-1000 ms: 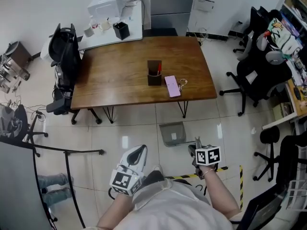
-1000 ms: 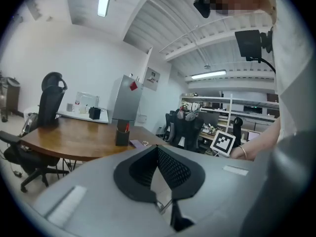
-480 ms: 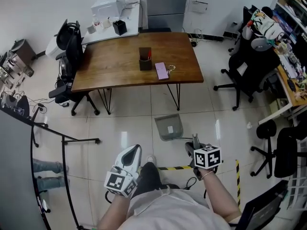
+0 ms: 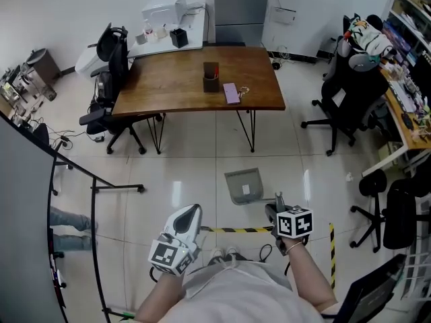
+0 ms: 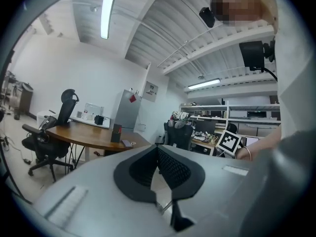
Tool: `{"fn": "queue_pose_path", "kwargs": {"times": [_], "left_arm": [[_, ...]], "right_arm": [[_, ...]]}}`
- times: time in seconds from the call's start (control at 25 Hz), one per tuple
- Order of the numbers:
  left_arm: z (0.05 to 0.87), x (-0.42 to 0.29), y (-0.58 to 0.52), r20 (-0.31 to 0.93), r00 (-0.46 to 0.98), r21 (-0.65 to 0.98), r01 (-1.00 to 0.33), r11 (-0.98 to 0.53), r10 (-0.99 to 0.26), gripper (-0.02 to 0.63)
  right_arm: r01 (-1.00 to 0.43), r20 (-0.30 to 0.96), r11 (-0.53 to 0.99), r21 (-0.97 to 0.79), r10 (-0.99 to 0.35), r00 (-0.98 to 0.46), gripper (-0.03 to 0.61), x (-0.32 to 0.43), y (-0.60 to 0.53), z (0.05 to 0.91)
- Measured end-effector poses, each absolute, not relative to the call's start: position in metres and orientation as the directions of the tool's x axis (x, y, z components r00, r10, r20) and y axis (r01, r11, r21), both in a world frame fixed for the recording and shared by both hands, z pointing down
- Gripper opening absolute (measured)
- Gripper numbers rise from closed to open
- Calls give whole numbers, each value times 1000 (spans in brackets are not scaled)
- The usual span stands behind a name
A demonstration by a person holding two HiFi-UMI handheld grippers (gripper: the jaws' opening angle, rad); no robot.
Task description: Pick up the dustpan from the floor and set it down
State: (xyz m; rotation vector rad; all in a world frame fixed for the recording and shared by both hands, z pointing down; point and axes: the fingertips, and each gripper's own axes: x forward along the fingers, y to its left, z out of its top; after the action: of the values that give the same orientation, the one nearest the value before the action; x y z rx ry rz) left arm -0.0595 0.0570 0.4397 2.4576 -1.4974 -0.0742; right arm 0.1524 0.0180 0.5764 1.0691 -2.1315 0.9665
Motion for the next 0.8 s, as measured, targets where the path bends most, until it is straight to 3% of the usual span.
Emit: {"fn": "queue_pose_path", "kwargs": {"times": [0.8], "left_arm": [[411, -62, 57, 43, 444, 187, -884, -429, -895, 14]], "right_arm": [[-821, 693, 425, -381, -456, -558, 2, 148, 28, 565]]}}
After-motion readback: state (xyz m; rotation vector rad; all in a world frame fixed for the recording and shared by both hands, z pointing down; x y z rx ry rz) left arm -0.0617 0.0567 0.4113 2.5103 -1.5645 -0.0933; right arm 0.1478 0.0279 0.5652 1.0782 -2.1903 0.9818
